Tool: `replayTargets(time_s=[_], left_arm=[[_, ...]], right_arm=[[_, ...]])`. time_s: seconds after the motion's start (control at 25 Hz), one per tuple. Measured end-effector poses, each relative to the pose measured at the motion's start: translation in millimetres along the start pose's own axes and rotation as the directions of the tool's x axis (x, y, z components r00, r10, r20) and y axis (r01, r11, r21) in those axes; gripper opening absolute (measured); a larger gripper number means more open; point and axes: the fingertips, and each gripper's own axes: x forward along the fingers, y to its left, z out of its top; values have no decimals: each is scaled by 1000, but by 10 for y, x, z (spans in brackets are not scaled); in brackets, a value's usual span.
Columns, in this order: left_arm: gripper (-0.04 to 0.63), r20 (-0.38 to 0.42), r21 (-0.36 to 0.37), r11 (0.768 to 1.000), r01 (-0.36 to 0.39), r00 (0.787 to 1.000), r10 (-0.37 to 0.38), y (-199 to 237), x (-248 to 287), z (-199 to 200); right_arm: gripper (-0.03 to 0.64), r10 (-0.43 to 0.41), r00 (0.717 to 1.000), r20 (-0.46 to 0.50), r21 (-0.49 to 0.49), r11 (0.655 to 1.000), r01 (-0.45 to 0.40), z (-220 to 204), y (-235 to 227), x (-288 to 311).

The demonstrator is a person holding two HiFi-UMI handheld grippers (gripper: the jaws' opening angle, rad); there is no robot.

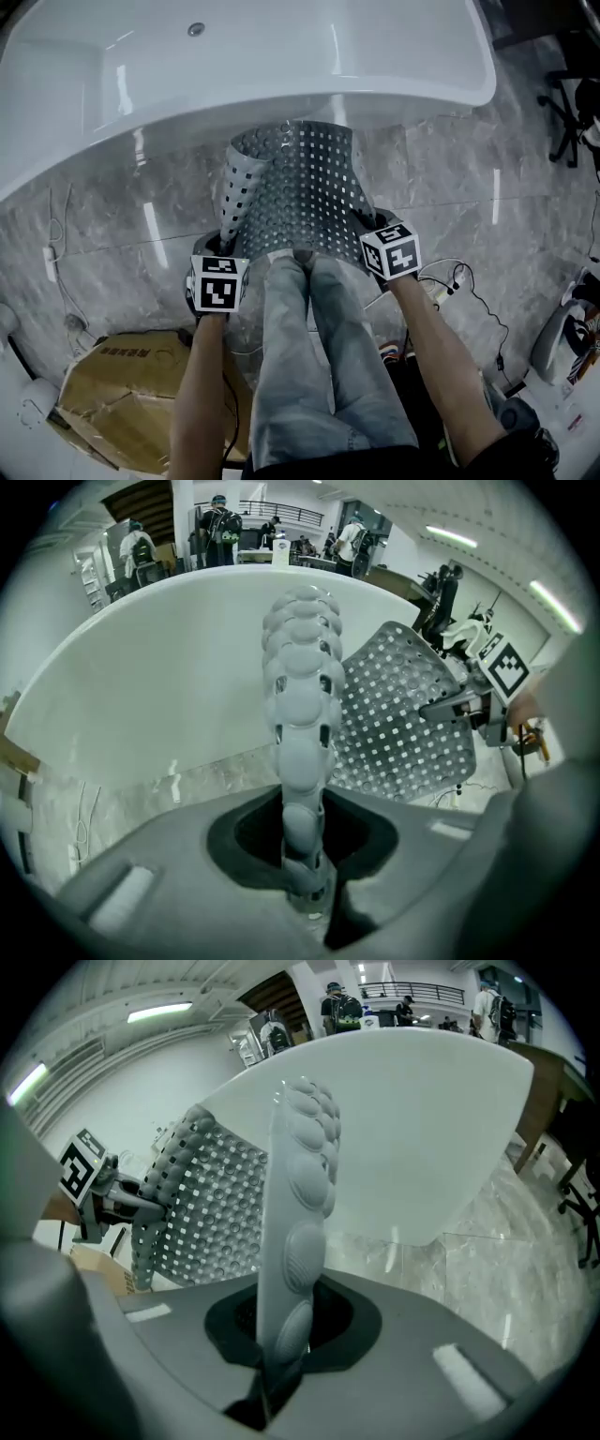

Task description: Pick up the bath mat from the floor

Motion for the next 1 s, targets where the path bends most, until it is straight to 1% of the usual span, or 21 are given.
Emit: replayTargets(time_s=[0.12, 0.36, 0.48, 0.56, 0.8, 1.0], left_arm=[[73, 14, -42, 999, 6, 1000, -6, -118, -261, 17], [75, 58, -76, 997, 7, 998, -2, -349, -872, 161], [77, 75, -73, 997, 8, 997, -2, -453, -1211, 254], [77, 100, -65, 998, 3, 995, 4, -473, -1400, 362], [80, 161, -44, 999, -25, 987, 31, -570, -1969, 649], [80, 248, -62, 998, -33, 968, 47, -679, -2395, 1009]], right_arm=[[18, -1, 1000, 28, 42, 999, 0, 79, 92, -280], [18, -22, 997, 69, 74, 997, 17, 238, 207, -891], [18, -29, 996, 88, 84, 996, 21, 317, 261, -1226], [18, -34, 993, 113, 93, 995, 23, 418, 279, -1407], [18, -30, 985, 171, 67, 998, 19, 706, 368, -1952], [18, -37, 964, 263, 56, 998, 23, 1043, 418, -2406]])
